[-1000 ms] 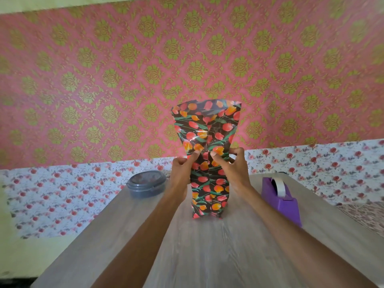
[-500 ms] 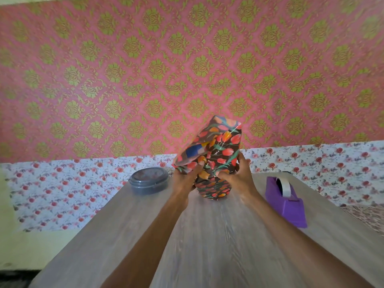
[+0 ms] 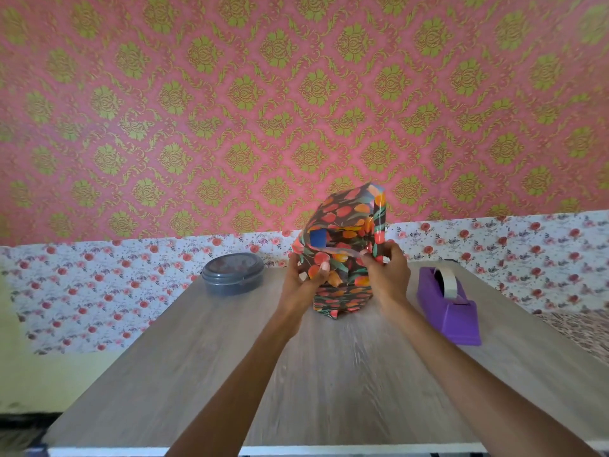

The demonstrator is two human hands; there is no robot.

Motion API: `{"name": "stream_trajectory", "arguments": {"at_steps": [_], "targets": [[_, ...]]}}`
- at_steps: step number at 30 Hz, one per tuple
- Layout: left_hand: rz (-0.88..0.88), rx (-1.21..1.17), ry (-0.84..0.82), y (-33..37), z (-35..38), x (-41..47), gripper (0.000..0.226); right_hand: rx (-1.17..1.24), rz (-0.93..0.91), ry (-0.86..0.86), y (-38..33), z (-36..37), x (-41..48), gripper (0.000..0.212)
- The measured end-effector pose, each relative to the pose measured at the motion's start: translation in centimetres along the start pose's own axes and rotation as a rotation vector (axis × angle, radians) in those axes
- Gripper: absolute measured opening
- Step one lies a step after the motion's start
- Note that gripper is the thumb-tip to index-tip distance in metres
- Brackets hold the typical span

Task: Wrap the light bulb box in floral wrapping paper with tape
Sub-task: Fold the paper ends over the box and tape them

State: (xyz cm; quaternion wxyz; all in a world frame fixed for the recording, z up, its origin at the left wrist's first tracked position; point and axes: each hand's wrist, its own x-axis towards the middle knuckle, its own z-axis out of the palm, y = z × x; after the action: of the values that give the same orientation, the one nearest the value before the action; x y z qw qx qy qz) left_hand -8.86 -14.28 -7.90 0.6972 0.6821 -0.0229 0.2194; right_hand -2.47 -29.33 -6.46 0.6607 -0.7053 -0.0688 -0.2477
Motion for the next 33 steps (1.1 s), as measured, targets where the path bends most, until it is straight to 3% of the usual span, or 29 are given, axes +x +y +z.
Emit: {"name": "stream_trajectory", "arguments": {"at_steps": [6,10,15,20,26,29,33], "targets": [[-0.036,0.007,0.04,-0.7,-0.3,0.2,0.058,-0.029,-0.104,-0.037,0.8,0.2,-0.7,0.023],[-0.032,0.057,0.064,-1.0,-0.2,0.5,0.074,-0.005,-0.08,-0.002,0.3,0.4,-0.9,0.03],[-0.064,0.033,0.088,-0.9,-0.1,0.5,0.062,0.008,-0.085,-0.186,0.9,0.3,-1.2,0.035],[-0.083,0.055,0.191,-0.4,0.1,0.9,0.077,0.033,-0.064,-0.268,1.6,0.2,-1.5,0.04],[-0.115,0.101,0.368,-0.6,-0.3,1.5,0.027,0.02,-0.031,-0.168,1.1,0.2,-1.5,0.034],[-0.116,0.127,0.413,-0.1,0.0,1.3,0.024,-0.027,-0.028,-0.138,1.2,0.3,-1.8,0.036],[-0.105,0.252,0.5,0.1,0.4,0.7,0.039,-0.056,-0.052,-0.147,1.1,0.2,-2.2,0.035]]}}
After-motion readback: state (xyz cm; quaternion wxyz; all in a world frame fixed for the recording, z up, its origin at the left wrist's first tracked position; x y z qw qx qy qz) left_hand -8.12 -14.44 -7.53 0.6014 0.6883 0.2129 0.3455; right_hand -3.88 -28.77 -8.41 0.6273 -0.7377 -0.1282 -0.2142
